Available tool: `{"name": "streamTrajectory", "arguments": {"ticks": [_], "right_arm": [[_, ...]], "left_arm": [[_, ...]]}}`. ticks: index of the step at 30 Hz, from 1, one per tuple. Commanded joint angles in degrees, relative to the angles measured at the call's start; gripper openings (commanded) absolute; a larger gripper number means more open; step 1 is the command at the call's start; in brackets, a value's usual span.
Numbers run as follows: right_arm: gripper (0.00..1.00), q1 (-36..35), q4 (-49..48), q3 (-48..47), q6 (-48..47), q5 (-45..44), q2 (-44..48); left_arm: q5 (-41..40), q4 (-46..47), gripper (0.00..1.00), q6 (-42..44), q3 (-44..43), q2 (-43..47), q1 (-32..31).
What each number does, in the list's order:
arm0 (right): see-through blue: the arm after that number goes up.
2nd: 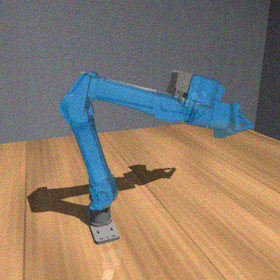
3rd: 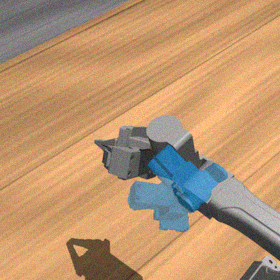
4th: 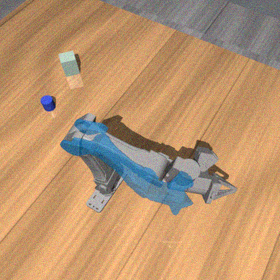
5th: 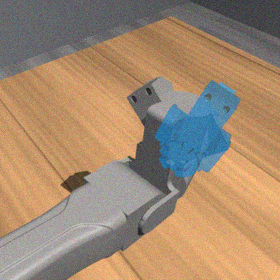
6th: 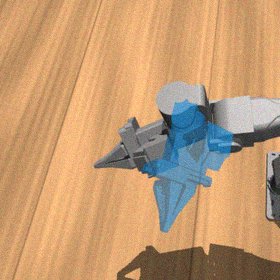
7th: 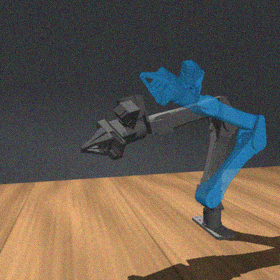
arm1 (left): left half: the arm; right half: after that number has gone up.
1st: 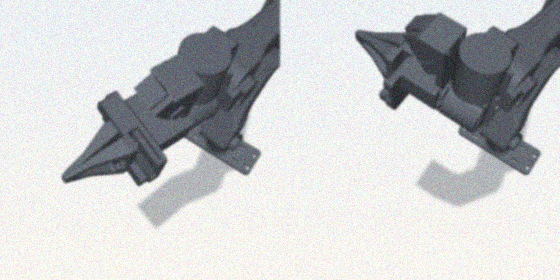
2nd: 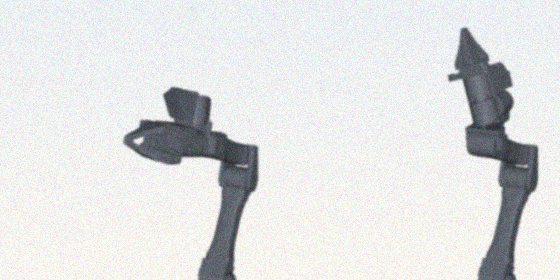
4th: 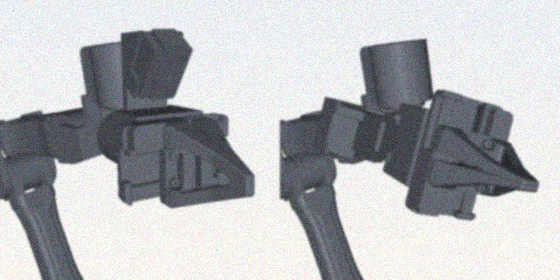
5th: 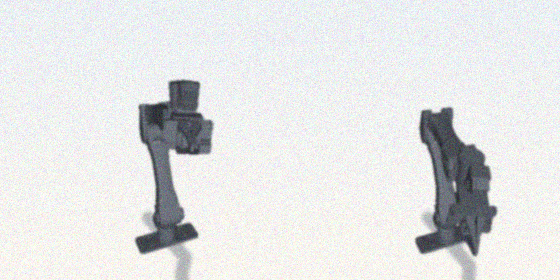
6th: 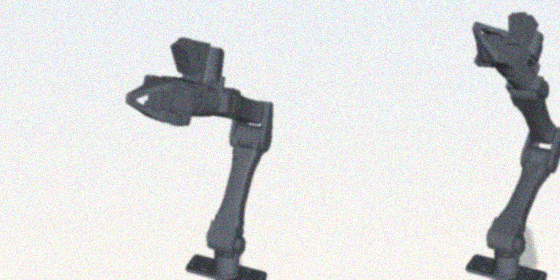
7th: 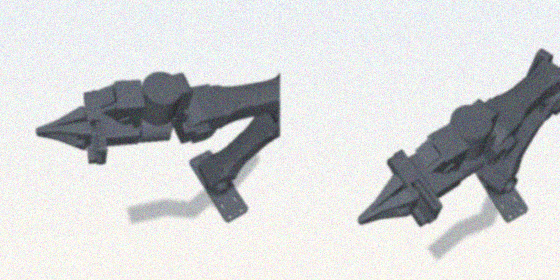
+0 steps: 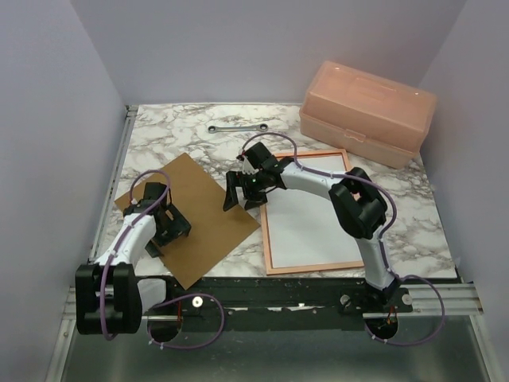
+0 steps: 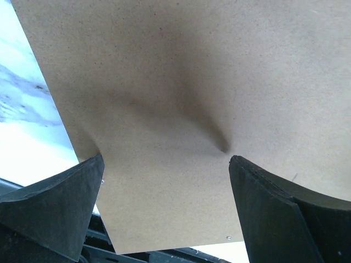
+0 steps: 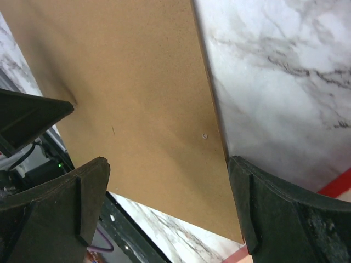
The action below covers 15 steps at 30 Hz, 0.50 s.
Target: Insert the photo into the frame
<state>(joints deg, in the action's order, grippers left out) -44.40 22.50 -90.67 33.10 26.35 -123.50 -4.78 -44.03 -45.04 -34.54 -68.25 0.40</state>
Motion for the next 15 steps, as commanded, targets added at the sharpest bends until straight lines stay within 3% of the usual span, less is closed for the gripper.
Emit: {"name": "streamTrajectory", "arguments": {"ticks": [1,10,15], "right_arm": [[0.97,-0.95,-3.55,4.15,4.61,10.90,5.11],[0.96,-1.13,-8.25,12.26,8.88,14.60,17.79],[0.96,-1.21,-8.69,21.18,10.63,12.24,26.48]], "left_arm": [[13.63,14.33,0.99,2.59,4.75,4.56,-0.01],[20.96,20.18,0.98,3.82,6.87,7.09,-0.03],[24.81,23.70,0.99,4.00,7.05,5.70,-2.24]]}}
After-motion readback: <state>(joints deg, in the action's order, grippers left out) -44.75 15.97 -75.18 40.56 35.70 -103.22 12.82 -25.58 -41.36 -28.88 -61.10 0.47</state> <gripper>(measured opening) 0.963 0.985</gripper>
